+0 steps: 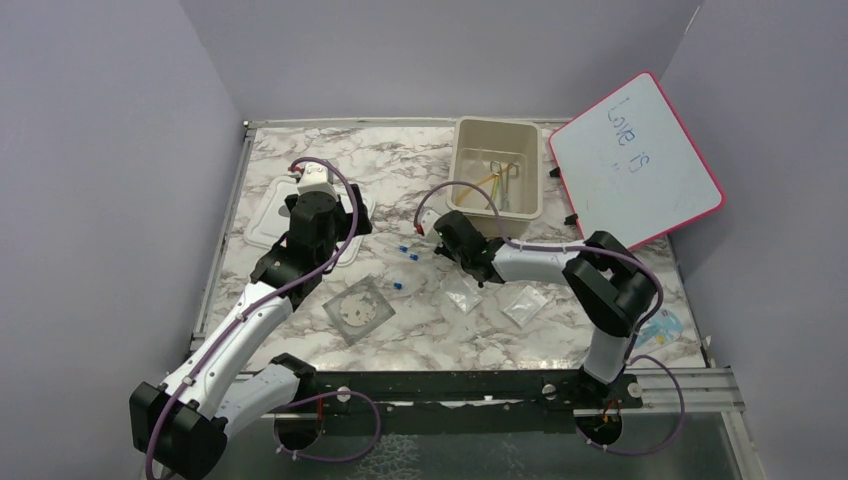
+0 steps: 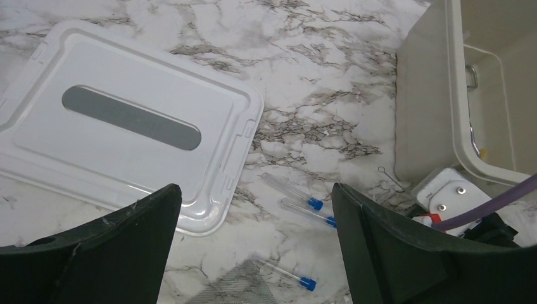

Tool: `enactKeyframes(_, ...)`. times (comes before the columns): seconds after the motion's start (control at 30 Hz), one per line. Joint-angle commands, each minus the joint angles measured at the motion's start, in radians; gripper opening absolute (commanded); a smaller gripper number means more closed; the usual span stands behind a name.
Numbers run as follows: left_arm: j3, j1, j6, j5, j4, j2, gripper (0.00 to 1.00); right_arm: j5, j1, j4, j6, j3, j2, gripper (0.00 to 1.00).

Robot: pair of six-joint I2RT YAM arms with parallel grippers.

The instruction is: Organize the chemistry lab equipment

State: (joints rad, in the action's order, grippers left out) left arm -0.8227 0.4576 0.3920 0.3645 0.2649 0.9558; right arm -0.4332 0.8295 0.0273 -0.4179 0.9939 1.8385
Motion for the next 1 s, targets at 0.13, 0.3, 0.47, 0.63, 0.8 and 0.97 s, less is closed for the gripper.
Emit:
enactKeyframes(0.13,-0.042,-0.005,-0.005,0.017,-0.004,-0.016,0.91,0.135,0.002,-0.067,0.037,0.005,-0.225,0.01)
enactKeyframes(0.3,-0.051,-0.005,-0.005,0.026,-0.001,-0.036,0.91,0.35,0.001,-0.116,0.075,0.003,-0.374,0.01)
enactKeyframes(0.47,-0.059,-0.005,-0.002,0.036,0.002,-0.052,0.91,0.462,0.0,-0.095,0.145,0.02,-0.492,0.01)
enactKeyframes(0.63,-0.069,-0.005,-0.013,-0.01,-0.003,-0.044,0.91,0.373,-0.013,-0.037,0.223,0.076,-0.549,0.01)
enactKeyframes(0.8,-0.06,-0.005,-0.021,-0.071,-0.013,-0.034,0.91,0.246,-0.107,-0.036,0.331,0.194,-0.499,0.01)
enactKeyframes(0.97,-0.052,-0.005,-0.03,-0.104,-0.022,-0.033,0.91,0.174,-0.275,-0.049,0.512,0.234,-0.442,0.01)
